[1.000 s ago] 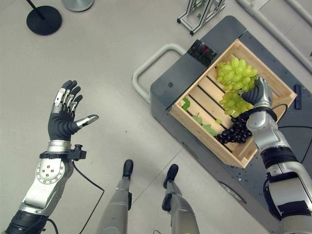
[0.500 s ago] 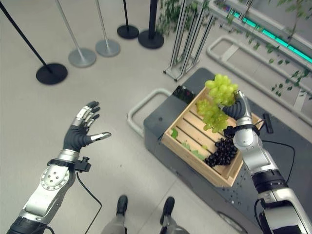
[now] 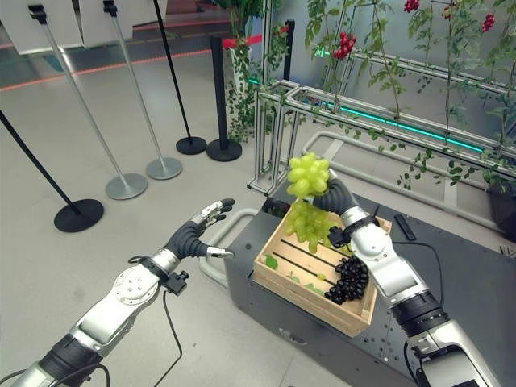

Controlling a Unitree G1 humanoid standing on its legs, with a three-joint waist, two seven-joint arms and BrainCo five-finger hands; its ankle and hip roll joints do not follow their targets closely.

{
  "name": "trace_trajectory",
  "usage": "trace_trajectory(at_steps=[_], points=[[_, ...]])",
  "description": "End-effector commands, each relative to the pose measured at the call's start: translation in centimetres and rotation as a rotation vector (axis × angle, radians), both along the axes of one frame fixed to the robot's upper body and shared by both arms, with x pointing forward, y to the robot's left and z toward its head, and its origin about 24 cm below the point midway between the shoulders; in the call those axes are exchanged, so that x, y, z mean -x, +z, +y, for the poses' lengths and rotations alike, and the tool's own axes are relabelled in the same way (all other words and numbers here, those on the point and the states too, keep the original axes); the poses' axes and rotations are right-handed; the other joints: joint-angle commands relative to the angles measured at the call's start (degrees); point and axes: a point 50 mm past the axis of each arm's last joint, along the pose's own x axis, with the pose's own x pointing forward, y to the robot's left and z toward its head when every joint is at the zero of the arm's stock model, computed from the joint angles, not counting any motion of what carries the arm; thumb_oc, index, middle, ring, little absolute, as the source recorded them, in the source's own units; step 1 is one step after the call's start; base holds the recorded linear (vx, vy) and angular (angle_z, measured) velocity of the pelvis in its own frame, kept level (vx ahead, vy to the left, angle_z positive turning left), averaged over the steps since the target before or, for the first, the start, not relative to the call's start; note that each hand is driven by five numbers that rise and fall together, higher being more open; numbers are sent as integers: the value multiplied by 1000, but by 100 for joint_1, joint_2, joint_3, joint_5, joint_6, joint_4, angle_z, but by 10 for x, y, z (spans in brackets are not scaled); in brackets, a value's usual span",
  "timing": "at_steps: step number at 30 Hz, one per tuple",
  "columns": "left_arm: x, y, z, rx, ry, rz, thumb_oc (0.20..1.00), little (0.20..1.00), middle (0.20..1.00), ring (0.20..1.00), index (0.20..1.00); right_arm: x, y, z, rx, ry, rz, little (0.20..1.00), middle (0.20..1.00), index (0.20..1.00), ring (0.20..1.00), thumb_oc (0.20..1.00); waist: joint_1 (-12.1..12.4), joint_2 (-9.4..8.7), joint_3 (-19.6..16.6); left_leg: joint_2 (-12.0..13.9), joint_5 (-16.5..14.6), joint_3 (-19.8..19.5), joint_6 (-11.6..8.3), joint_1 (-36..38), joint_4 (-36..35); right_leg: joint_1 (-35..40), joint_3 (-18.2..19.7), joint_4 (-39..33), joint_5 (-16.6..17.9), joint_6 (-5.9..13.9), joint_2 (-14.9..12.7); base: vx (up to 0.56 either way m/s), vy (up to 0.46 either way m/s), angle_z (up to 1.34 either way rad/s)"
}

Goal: Pick up the fruits from the basket on one side to the basket on the other side

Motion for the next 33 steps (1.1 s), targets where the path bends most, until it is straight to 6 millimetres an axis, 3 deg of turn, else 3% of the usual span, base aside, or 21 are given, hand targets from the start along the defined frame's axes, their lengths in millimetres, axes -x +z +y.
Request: trace_trajectory(at_steps=[1,4,5,11,20,30,33], points=[[-19,22,-14,-68,-45,-116,1000,1000,1000,1000,1000,7,47,29,-118,156,-169,200,200,200,200,200,114,-167,-314,-210,-213,-246,265,53,32,322,-203,323,-434,589,-178,5,12,3],[-20,27,-16,-79,-56,-133,1000,1000,1000,1000,1000,7,47,33,-125,174,-164,200,200,200,200,200,116,-154,-325,-215,-215,-248,268,64,31,338,-197,327,-438,588,-179,6,11,5],[-22,32,-18,-85,-56,-155,1000,1000,1000,1000,1000,10,49,45,-120,224,-167,200,200,200,200,200,132,-139,-352,-219,-223,-242,270,91,27,373,-212,324,-441,592,-187,0,0,0],[-26,32,-22,-96,-41,-173,1000,1000,1000,1000,1000,22,50,68,-154,363,-152,200,200,200,200,200,121,-91,-380,-224,-223,-248,277,111,14,399,-222,305,-433,593,-210,0,0,0],[-23,36,-24,-111,-60,-202,1000,1000,1000,1000,1000,32,44,80,-166,469,-96,200,200,200,200,200,100,-32,-367,-251,-226,-261,291,134,14,422,-247,324,-427,603,-252,0,0,0],[-20,19,-40,-14,-181,-33,1000,1000,1000,1000,1000,33,50,90,-133,526,-115,200,200,200,200,200,66,5,-364,-264,-221,-244,303,139,17,415,-221,314,-400,613,-277,0,0,0],[-18,5,-53,67,-261,103,1000,1000,1000,1000,1000,36,53,101,-137,584,-117,200,200,200,200,200,23,33,-363,-275,-210,-229,305,136,17,396,-198,319,-389,614,-282,0,0,0]])
